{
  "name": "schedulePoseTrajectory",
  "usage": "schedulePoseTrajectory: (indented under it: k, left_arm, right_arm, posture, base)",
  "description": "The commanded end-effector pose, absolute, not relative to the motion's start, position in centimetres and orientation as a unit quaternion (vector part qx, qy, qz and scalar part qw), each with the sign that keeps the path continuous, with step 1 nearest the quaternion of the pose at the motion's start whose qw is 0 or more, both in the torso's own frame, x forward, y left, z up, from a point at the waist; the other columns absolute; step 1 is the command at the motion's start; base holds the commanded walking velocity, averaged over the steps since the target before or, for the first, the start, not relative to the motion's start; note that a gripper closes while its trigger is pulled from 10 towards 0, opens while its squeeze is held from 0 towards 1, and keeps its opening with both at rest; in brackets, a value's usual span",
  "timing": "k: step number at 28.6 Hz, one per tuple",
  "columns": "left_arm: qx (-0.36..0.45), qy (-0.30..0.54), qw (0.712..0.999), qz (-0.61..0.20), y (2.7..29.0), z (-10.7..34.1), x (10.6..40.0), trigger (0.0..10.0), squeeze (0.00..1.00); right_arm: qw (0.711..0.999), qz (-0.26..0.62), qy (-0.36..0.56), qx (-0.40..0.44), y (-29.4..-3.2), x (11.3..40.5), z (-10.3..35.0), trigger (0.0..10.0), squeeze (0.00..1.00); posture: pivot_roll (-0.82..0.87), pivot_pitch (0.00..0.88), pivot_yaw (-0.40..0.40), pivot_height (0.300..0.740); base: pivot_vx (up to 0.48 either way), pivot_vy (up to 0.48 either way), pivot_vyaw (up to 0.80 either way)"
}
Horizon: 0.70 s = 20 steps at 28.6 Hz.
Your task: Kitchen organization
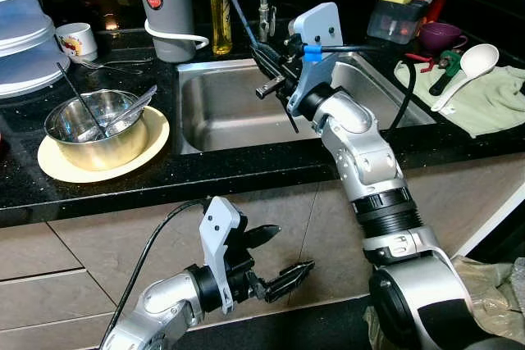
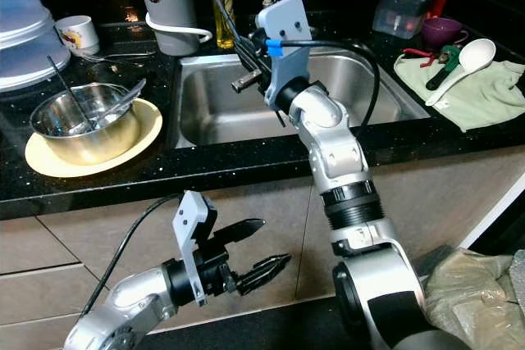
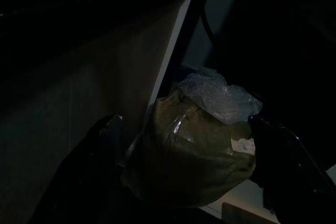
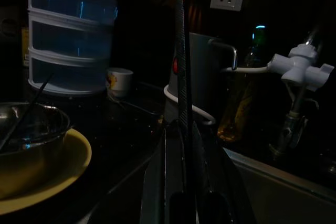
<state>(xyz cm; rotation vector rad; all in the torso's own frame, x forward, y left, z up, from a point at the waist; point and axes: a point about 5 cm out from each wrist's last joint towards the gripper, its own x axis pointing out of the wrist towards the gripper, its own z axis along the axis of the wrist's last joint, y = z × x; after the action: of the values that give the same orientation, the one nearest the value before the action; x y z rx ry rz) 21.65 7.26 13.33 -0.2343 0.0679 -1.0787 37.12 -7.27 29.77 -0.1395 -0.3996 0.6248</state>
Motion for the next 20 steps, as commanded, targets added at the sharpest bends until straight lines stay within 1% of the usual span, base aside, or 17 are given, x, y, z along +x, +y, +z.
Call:
schedulePoseTrajectory:
  k: [1, 2, 7, 9, 15, 16, 20]
  left_arm:
    - [-0.104, 0.034, 0.852, -0.512, 7.2, 13.2, 21.6, 10.0, 0.00]
    - [-0.109, 0.034, 0.854, -0.508, 7.3, 13.2, 21.7, 10.0, 0.00]
    - [-0.119, 0.037, 0.854, -0.504, 7.3, 13.2, 21.9, 10.0, 0.00]
    - [-0.126, 0.031, 0.857, -0.499, 7.4, 13.2, 22.0, 10.0, 0.00]
    - [-0.125, 0.026, 0.861, -0.492, 7.4, 13.3, 22.1, 10.0, 0.00]
    - [-0.124, 0.025, 0.862, -0.491, 7.4, 13.3, 22.1, 10.0, 0.00]
    - [-0.123, 0.025, 0.862, -0.490, 7.4, 13.3, 22.1, 10.0, 0.00]
  right_arm:
    - [0.929, 0.309, -0.190, -0.073, -7.0, 37.2, 29.7, 10.0, 0.00]
    - [0.929, 0.309, -0.189, -0.074, -7.0, 37.2, 29.7, 10.0, 0.00]
    - [0.929, 0.309, -0.186, -0.084, -6.9, 37.3, 29.6, 10.0, 0.00]
    - [0.926, 0.311, -0.184, -0.106, -6.3, 37.4, 29.6, 10.0, 0.00]
    - [0.923, 0.313, -0.185, -0.127, -5.6, 37.5, 29.6, 10.0, 0.00]
    - [0.922, 0.312, -0.181, -0.143, -5.3, 37.6, 29.4, 10.0, 0.00]
    - [0.923, 0.305, -0.174, -0.157, -5.1, 37.9, 29.1, 10.0, 0.00]
  posture:
    - [0.03, 0.022, -0.050, 0.740]
    - [0.03, 0.022, -0.050, 0.740]
    - [0.03, 0.022, -0.054, 0.740]
    - [0.04, 0.023, -0.059, 0.740]
    - [0.04, 0.023, -0.064, 0.740]
    - [0.05, 0.024, -0.066, 0.740]
    - [0.05, 0.025, -0.069, 0.740]
  base:
    - [0.000, -0.480, 0.00]
    - [0.000, -0.472, 0.00]
    - [0.000, 0.000, 0.00]
    - [0.000, 0.000, 0.00]
    - [0.000, 0.000, 0.00]
    - [0.000, 0.000, 0.00]
    - [0.000, 0.000, 0.00]
